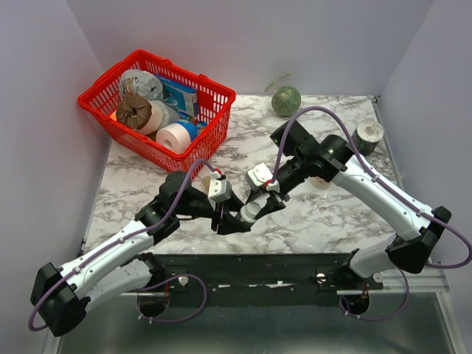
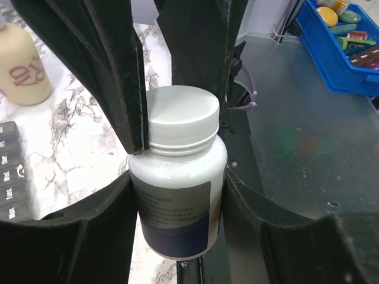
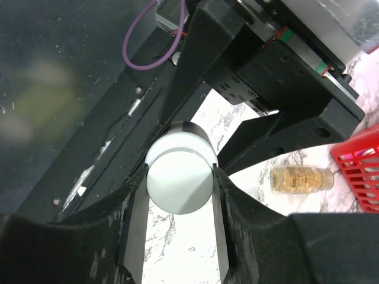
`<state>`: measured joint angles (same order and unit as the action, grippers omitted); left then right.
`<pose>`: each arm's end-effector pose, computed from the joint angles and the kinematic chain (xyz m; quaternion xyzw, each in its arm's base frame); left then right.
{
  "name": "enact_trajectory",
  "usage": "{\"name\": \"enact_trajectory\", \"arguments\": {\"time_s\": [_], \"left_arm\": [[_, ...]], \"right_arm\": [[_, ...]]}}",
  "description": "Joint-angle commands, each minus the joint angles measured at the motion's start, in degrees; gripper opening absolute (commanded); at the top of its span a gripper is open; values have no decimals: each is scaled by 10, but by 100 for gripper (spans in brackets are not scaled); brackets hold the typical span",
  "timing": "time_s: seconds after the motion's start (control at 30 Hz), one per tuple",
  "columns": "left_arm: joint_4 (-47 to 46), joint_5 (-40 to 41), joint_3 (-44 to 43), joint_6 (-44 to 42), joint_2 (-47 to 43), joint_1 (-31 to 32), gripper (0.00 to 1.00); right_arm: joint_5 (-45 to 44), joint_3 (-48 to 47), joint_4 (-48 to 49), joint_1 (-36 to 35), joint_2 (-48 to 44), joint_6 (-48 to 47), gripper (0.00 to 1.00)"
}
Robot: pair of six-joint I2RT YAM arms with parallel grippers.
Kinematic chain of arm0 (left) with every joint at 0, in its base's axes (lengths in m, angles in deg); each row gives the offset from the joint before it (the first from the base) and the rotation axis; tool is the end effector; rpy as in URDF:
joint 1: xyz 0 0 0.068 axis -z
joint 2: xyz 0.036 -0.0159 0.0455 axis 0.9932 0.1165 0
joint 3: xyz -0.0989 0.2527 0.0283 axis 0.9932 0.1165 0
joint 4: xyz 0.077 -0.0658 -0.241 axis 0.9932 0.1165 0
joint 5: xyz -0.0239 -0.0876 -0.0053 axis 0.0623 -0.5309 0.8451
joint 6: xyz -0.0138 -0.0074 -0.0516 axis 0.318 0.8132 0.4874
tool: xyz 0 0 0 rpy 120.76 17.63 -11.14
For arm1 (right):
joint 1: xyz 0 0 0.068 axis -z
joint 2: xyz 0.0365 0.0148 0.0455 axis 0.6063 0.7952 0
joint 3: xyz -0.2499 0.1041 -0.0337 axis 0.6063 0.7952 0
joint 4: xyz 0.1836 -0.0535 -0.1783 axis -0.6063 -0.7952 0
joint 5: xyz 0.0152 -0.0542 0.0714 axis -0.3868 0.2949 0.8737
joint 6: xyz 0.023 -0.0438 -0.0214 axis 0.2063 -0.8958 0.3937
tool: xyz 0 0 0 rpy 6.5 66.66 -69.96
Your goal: Sort the pills into containers
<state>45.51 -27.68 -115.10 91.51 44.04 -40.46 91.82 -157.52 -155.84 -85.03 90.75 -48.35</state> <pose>0.1264 -0.1554 0.2971 0.4823 0.5511 -0.5493 0.4024 0.1606 0.2203 0.3881 -0.7732 0.3809 0.4162 0.2895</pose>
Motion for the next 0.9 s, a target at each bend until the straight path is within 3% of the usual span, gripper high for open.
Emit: {"name": "enact_trajectory", "arguments": {"time_s": [0.0,0.27,0.37,0.43,0.57,0.73,0.83,0.87], "left_arm": [[-52,69,-19,0,-27,-2,0],[-186,296,-3,14,-78,7,0],[-196,419,0,-38,-78,34,0],[-194,482,-1,-95,-67,63,0],[-184,491,0,-144,-50,80,0],[-167,495,21,-155,-68,81,0],[-145,486,26,-154,-81,80,0],[-128,476,26,-150,-84,80,0]], "right_arm": [[-29,43,59,-13,-17,73,40],[-102,109,226,-14,-2,341,32],[-151,114,250,-13,24,458,32],[-118,120,254,-8,43,497,32],[-50,136,270,-8,56,537,35],[-89,126,263,-8,66,532,35],[-97,115,255,-6,63,517,54],[-81,107,249,-4,61,509,69]]}}
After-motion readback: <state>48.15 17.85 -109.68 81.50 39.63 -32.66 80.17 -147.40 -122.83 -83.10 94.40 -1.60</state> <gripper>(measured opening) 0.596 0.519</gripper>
